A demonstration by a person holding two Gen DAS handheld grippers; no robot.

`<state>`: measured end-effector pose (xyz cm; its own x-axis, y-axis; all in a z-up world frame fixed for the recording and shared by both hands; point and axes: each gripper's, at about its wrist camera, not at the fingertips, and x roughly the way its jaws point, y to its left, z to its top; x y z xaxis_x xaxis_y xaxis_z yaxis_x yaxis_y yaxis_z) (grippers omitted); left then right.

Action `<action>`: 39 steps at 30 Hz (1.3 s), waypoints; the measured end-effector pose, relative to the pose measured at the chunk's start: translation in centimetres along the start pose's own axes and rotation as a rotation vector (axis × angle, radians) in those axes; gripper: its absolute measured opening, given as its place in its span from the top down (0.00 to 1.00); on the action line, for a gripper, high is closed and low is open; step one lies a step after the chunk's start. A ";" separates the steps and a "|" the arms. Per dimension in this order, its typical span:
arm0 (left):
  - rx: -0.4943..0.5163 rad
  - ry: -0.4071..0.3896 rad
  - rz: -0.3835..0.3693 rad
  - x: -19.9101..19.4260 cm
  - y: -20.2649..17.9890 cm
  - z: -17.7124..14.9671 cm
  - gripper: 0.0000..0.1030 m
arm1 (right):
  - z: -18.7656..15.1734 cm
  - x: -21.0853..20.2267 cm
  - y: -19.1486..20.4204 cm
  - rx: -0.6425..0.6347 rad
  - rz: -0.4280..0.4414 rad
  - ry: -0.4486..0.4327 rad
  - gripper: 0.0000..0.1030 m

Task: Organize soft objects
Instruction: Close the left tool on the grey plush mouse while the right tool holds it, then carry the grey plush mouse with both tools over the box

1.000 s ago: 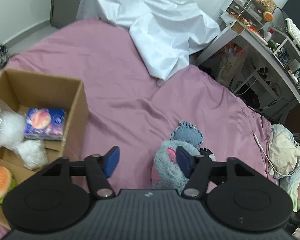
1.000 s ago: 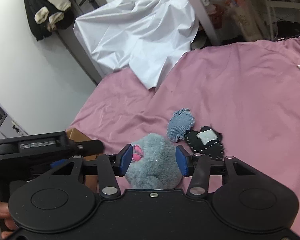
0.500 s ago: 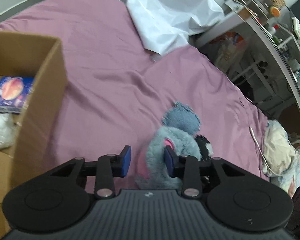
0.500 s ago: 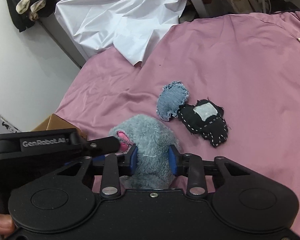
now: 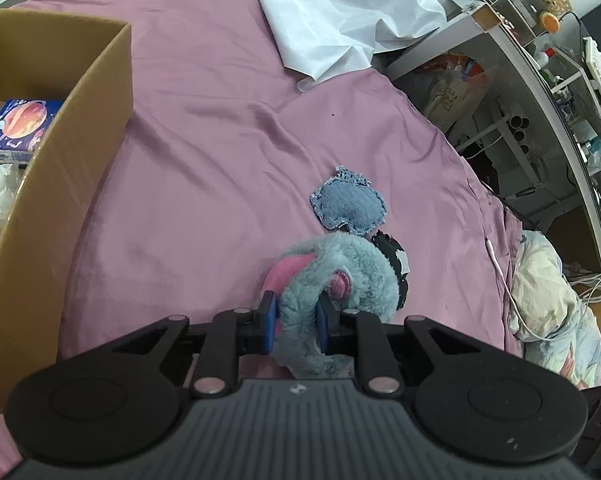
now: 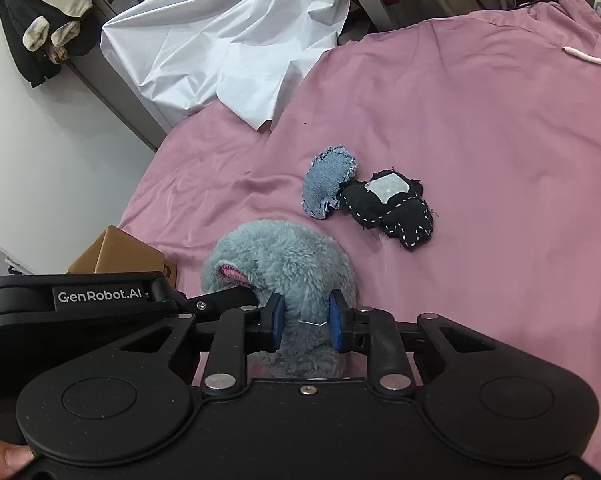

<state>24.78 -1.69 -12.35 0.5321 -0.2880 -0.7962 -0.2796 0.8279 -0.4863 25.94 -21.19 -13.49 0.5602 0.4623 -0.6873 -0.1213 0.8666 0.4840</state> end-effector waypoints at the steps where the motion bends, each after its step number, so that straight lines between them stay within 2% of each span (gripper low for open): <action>1: 0.001 -0.001 -0.002 0.0 0.0 -0.1 0.83 | -0.1 -0.1 0.0 0.003 0.001 -0.002 0.80; 7: 0.016 -0.016 -0.010 -0.4 -0.4 -0.8 0.86 | -0.6 -0.6 -1.0 0.030 0.036 -0.016 0.83; 13: 0.016 -0.025 -0.024 -1.5 -0.5 -0.1 0.86 | -0.2 -1.2 -0.8 0.051 0.075 -0.040 0.84; 19: 0.015 -0.068 -0.049 -3.8 -0.1 0.8 0.86 | 0.6 -2.2 1.0 0.012 0.113 -0.068 0.84; 30: 0.027 -0.153 -0.047 -9.3 0.9 1.8 0.86 | 1.1 -3.7 4.6 -0.020 0.207 -0.101 0.84; 39: 0.026 -0.229 -0.007 -14.3 3.1 3.1 0.86 | 1.1 -3.9 9.3 -0.059 0.298 -0.108 0.84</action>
<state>18.80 6.44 -1.37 0.7026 -0.1793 -0.6887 -0.2558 0.8394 -0.4795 23.54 -15.11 -5.70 0.5765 0.6777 -0.4565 -0.3390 0.7067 0.6211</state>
